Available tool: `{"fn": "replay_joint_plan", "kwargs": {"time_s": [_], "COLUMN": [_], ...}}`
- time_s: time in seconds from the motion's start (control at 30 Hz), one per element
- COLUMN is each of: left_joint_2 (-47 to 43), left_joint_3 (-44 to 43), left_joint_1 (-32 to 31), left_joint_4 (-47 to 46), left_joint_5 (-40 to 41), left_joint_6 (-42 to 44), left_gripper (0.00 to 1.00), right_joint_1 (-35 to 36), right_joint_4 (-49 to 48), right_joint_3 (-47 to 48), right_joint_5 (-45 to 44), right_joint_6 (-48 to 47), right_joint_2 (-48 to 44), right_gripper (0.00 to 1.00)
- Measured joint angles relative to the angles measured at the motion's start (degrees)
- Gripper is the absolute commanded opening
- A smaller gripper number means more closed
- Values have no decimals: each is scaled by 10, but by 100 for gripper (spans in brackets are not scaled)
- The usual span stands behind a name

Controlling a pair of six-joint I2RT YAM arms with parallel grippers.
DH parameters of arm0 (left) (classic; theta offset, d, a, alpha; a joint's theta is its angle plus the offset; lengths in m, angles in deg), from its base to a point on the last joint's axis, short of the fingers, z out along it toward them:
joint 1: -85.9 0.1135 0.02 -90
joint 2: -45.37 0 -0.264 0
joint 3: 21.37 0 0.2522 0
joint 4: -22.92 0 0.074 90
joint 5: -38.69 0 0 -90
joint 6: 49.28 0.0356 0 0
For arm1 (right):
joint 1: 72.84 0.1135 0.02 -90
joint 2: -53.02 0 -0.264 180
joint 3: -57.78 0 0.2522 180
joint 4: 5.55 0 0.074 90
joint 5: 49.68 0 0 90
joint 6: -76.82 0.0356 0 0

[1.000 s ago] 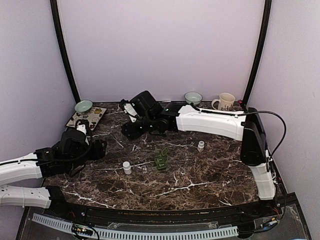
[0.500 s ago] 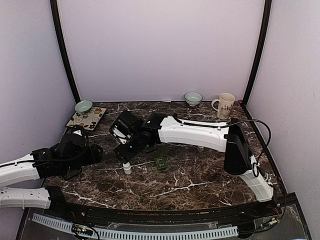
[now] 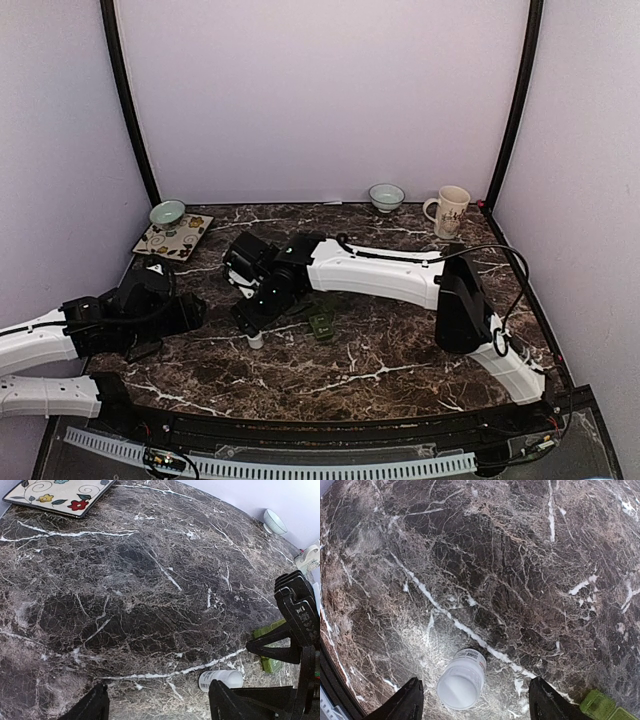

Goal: Sort the pills into containers
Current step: Pick up the pill bottle from the center of the board.

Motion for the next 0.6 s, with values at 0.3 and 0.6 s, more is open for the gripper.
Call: {"fn": "replay_joint_plan", "kwargs": {"time_s": [0.3, 0.6], "left_joint_2": [-2, -4], "left_joint_3": [0, 0], "left_joint_1": [0, 0], "left_joint_4": [5, 7], "left_joint_5": [-6, -10], "left_joint_6": [-6, -9], "left_gripper": [71, 71], "right_joint_1": [0, 0], "right_joint_4": [10, 24], "right_joint_3": [27, 33], "right_joint_5": [13, 22], "right_joint_6": [4, 3], "right_joint_2": [16, 30], "right_gripper": [61, 58]}}
